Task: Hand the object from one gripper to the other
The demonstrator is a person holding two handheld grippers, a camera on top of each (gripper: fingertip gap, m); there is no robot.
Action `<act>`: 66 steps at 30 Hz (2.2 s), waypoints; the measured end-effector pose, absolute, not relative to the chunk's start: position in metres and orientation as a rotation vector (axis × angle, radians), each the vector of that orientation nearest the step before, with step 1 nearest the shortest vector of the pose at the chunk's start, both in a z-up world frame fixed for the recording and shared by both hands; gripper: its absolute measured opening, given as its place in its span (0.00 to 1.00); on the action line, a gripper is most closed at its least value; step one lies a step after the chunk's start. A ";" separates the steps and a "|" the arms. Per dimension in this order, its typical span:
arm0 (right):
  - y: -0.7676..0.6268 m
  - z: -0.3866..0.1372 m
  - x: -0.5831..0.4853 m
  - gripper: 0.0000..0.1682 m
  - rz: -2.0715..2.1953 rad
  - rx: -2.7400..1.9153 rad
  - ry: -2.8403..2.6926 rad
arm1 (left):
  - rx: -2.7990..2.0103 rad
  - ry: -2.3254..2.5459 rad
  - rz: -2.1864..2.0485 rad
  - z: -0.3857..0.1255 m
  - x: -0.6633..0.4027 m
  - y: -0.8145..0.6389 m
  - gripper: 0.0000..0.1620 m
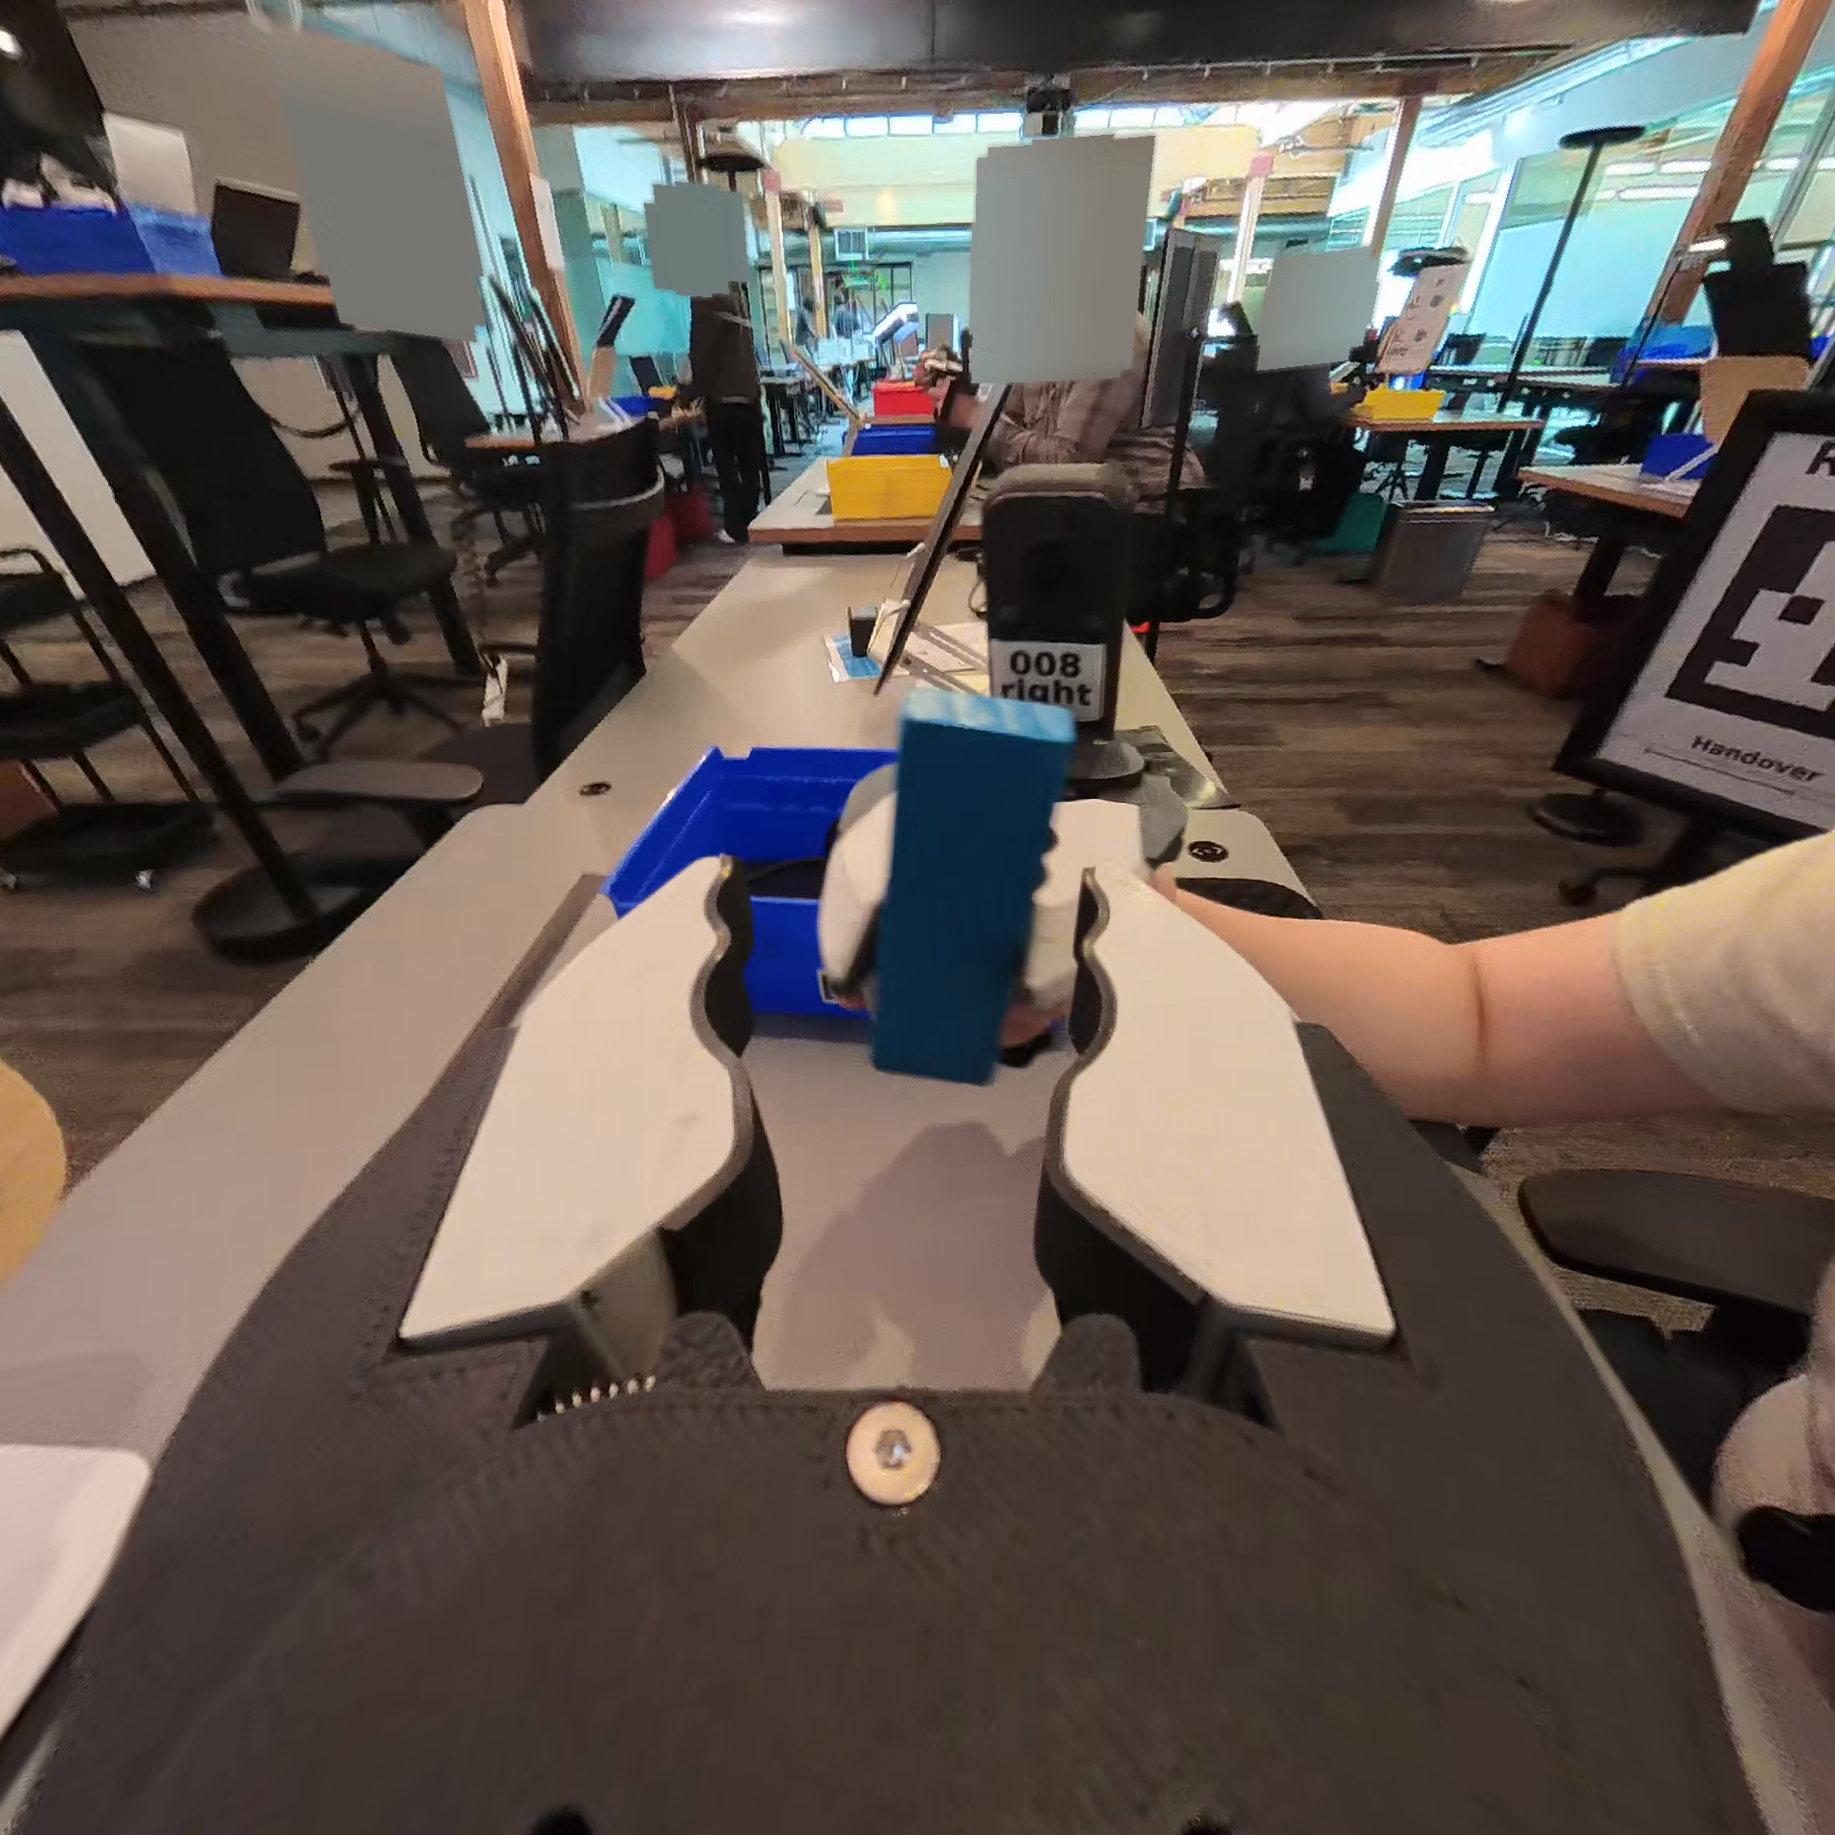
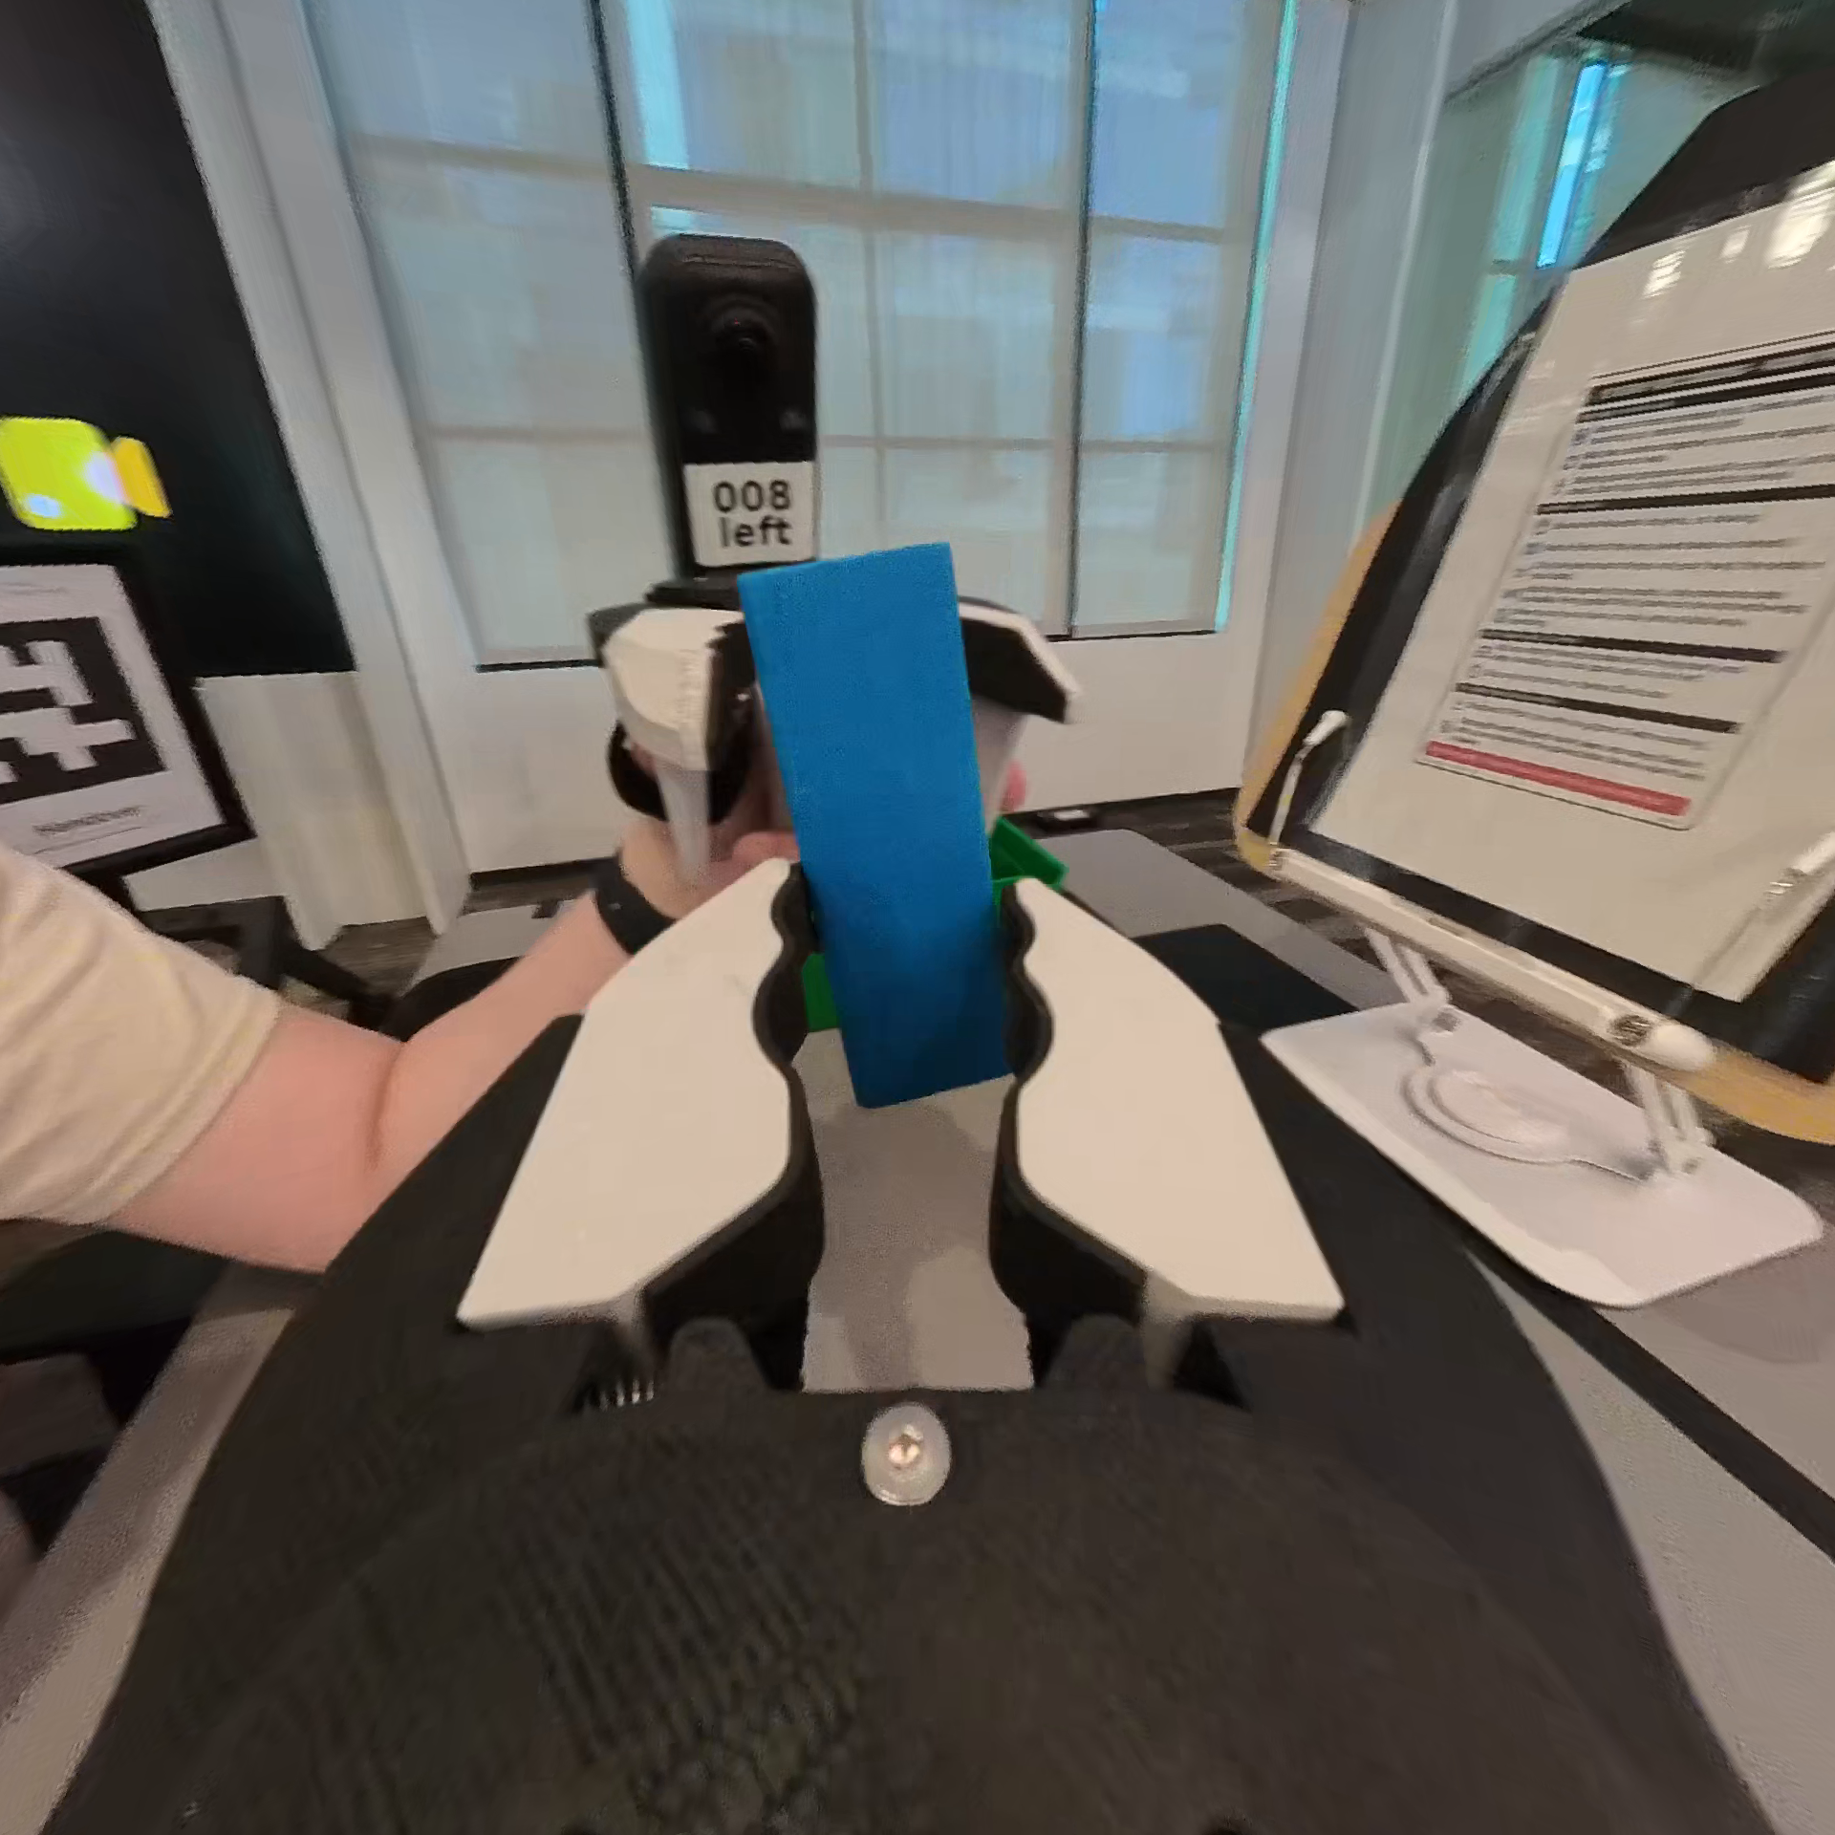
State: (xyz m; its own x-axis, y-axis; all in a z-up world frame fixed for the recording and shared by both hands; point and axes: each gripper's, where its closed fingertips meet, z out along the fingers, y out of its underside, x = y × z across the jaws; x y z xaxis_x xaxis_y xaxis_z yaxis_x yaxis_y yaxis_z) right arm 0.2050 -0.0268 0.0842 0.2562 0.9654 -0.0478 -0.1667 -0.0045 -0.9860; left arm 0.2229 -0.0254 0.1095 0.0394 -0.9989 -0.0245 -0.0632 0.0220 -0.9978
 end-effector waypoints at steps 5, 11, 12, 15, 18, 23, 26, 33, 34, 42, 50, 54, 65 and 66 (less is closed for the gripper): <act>-0.081 0.086 0.203 0.21 1.634 -1.127 -1.095 | -1.077 1.383 -1.295 0.111 0.229 -0.065 0.32; -0.127 0.067 0.202 0.22 1.932 -1.060 -1.362 | -0.818 1.655 -1.476 0.095 0.226 -0.120 0.27; -0.131 0.064 0.201 0.22 1.969 -1.055 -1.382 | -0.779 1.701 -1.478 0.090 0.227 -0.128 0.24; -0.134 0.063 0.202 0.22 2.052 -1.005 -1.387 | -0.740 1.755 -1.426 0.085 0.233 -0.136 0.11; -0.111 0.070 0.210 0.26 1.965 -1.003 -1.236 | -0.870 1.618 -1.371 0.098 0.237 -0.110 0.10; -0.025 0.090 0.232 0.34 1.114 -1.077 -0.854 | -1.141 1.131 -1.225 0.135 0.220 -0.030 0.11; -0.023 0.117 0.253 0.35 0.453 -0.878 -0.777 | -1.312 0.687 -1.299 0.149 0.203 0.016 0.11; -0.010 0.109 0.216 0.35 -0.146 -0.983 -0.782 | -1.415 0.399 -1.296 0.130 0.213 0.037 0.11; -0.005 0.104 0.214 0.35 -0.209 -0.999 -0.786 | -1.426 0.390 -1.319 0.127 0.218 0.035 0.11; 0.016 0.090 0.225 0.26 -0.499 -1.037 -0.764 | -1.512 0.308 -1.505 0.109 0.235 0.034 0.10; 0.017 0.093 0.233 0.21 -0.468 -1.077 -0.759 | -1.447 0.410 -1.600 0.117 0.245 0.023 0.15; 0.007 0.106 0.238 0.20 -0.013 -1.179 -0.731 | -1.257 0.593 -1.619 0.143 0.239 0.007 0.36; -0.052 0.128 0.246 0.10 1.734 -1.255 -0.716 | -0.975 1.038 -1.439 0.155 0.215 -0.042 0.25; -0.050 0.124 0.247 0.10 1.766 -1.266 -0.720 | -1.021 1.104 -1.370 0.144 0.220 -0.043 0.17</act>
